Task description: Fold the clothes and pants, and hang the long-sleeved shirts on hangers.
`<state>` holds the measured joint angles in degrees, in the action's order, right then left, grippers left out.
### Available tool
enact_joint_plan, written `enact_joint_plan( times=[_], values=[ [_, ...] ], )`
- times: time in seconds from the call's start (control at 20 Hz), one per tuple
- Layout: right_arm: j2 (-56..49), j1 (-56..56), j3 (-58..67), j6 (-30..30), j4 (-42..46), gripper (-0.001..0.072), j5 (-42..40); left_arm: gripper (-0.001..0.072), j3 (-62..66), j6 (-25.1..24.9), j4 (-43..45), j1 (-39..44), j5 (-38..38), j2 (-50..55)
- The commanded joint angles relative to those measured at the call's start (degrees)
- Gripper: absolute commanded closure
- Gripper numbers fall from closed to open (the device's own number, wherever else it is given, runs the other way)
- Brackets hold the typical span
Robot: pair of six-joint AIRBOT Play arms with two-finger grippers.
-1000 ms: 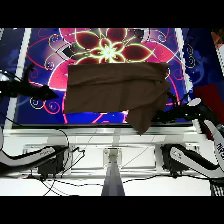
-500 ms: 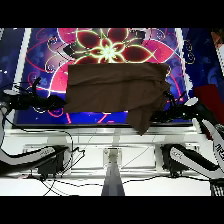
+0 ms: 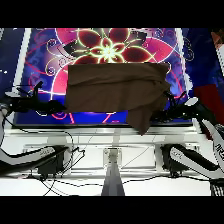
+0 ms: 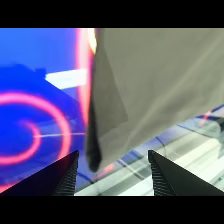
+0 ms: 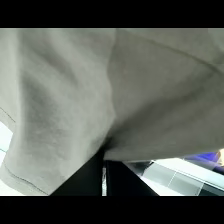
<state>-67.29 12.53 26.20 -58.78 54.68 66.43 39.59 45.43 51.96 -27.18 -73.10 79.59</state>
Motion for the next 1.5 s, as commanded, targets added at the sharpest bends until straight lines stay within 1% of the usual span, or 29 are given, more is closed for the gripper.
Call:
enact_joint_plan(
  times=[0.0, 0.1, 0.15, 0.2, 0.25, 0.3, 0.35, 0.45, 0.55, 0.6, 0.7, 0.75, 0.85, 0.95, 1.0, 1.1, 1.3, 1.35, 1.4, 1.45],
  values=[
    [0.2, -0.1, 1.4, 0.0, -0.1, 0.0700, 0.1, 0.0289, -1.0, -1.0, 1.4, 1.8, 0.5, 0.1],
    [0.2, -0.1, 3.1, 0.0, -0.1, 0.0701, 0.2, 0.0540, -1.0, -0.9, 1.2, 3.2, 1.5, 0.1],
    [0.2, -0.1, 4.2, 0.0, -0.2, 0.0701, 0.3, 0.0599, -1.0, -0.9, 0.9, 3.8, 2.1, 0.1],
    [0.2, -0.1, 5.4, 0.0, -0.4, 0.0701, 0.3, 0.0618, -1.0, -0.9, 0.4, 4.5, 2.7, 0.1],
    [0.2, -0.1, 6.6, 0.0, -1.1, 0.0701, 0.5, 0.0672, -0.9, -0.9, -1.2, 5.0, 2.8, 0.1],
    [0.2, -0.1, 8.0, -0.1, -2.4, 0.0701, 1.0, 0.0693, -0.7, -1.0, -3.8, 5.4, 2.7, 0.0],
    [0.2, -0.1, 9.5, 0.0, -4.5, 0.0701, 2.0, 0.0693, -0.3, -2.1, -7.2, 5.7, 2.4, 0.0],
    [0.2, -0.1, 13.4, 0.0, -10.3, 0.0701, 3.8, 0.0693, 1.9, -6.6, -16.4, 5.7, 1.2, 0.0],
    [0.2, -0.1, 18.6, 0.0, -14.8, 0.0701, 2.6, 0.0694, 6.6, -7.4, -27.1, 5.8, 2.3, 0.0],
    [0.2, -0.1, 21.9, 0.0, -16.1, 0.0701, 0.6, 0.0695, 9.6, -7.4, -30.1, 6.3, 3.1, 0.0],
    [0.1, -0.1, 28.1, -0.3, -17.6, 0.0701, -6.3, 0.0696, 16.5, -6.6, -30.6, 8.3, 7.5, 0.0],
    [0.1, -0.1, 30.5, -0.8, -18.1, 0.0702, -11.2, 0.0696, 19.2, -4.5, -30.5, 9.7, 12.0, 0.0],
    [0.0, -0.1, 33.0, -3.3, -18.2, 0.0703, -21.1, 0.0695, 22.3, 0.2, -30.6, 13.2, 26.1, 0.0],
    [-1.4, -0.1, 33.5, -5.1, -18.8, 0.0703, -28.2, 0.0695, 22.7, 0.9, -30.6, 16.2, 37.5, 0.1],
    [-2.7, -0.5, 33.6, -5.1, -19.0, 0.0703, -30.5, 0.0695, 22.7, 0.9, -30.6, 17.3, 40.0, 0.5],
    [-6.3, -2.4, 33.6, -5.1, -19.1, 0.0702, -36.4, 0.0695, 22.7, 0.8, -30.6, 19.4, 42.4, 2.4],
    [-12.8, -8.1, 33.6, -5.0, -20.1, 0.0701, -51.5, 0.0694, 22.7, 0.8, -30.6, 22.9, 47.8, 8.2],
    [-14.1, -9.5, 33.6, -4.5, -19.8, 0.0646, -54.8, 0.0675, 22.7, 0.8, -30.6, 23.7, 49.2, 9.7],
    [-15.3, -10.5, 33.6, -4.5, -19.7, 0.0442, -57.6, 0.0518, 22.7, 0.3, -30.6, 24.2, 49.8, 11.0],
    [-16.5, -11.0, 33.6, -4.5, -19.4, 0.0217, -59.6, 0.0157, 22.7, 0.0, -30.6, 24.4, 49.8, 12.3]
  ],
)
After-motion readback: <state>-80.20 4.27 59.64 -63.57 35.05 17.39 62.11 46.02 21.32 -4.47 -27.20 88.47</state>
